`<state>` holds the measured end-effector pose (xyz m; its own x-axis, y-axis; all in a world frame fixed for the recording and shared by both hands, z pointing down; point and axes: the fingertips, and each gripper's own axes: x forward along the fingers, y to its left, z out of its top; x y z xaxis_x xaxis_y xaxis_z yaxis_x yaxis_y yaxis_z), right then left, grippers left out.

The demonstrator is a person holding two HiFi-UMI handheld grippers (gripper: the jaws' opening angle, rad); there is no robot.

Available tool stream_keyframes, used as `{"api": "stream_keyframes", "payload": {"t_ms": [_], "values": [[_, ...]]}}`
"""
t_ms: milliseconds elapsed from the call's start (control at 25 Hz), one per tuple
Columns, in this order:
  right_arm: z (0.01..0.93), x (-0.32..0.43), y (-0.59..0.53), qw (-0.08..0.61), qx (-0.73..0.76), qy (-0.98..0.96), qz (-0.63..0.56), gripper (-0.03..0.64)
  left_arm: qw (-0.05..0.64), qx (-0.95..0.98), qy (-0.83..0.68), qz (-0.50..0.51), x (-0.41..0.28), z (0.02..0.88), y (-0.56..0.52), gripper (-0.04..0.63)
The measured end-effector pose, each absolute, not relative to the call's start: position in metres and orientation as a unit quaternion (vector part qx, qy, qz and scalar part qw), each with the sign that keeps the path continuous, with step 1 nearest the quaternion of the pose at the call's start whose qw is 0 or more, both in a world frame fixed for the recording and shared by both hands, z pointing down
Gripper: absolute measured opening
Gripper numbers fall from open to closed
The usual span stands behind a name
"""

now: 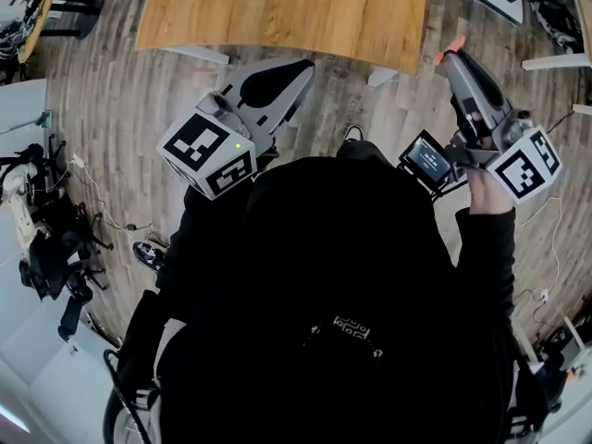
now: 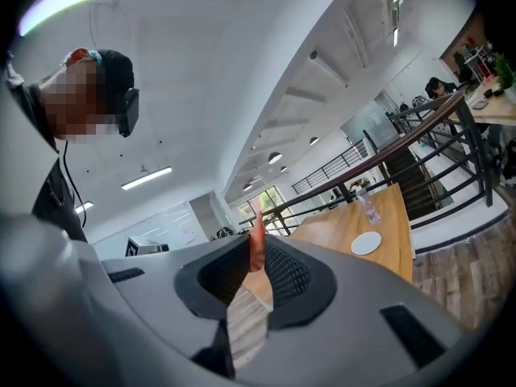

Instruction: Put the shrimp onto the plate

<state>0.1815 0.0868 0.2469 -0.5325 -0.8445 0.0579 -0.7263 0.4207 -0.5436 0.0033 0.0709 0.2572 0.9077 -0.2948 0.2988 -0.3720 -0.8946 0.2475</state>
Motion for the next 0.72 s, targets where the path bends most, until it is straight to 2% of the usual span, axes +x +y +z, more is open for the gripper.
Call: {"api": "stream_keyframes", "payload": {"t_ms": [200,720], "values": [[0.263,0.208,0.083,0.092,-0.476,0.835,-0.261,0.069,0.137,0.966,-0.152,0.158,0.044,0.264,0.07,0.003],[0.299,0.231,0.064,0.119,-0.492,0.812,-0.291,0.067,0.134,0.971,-0.092,0.177,0.088,0.29,0.066,0.003]]}}
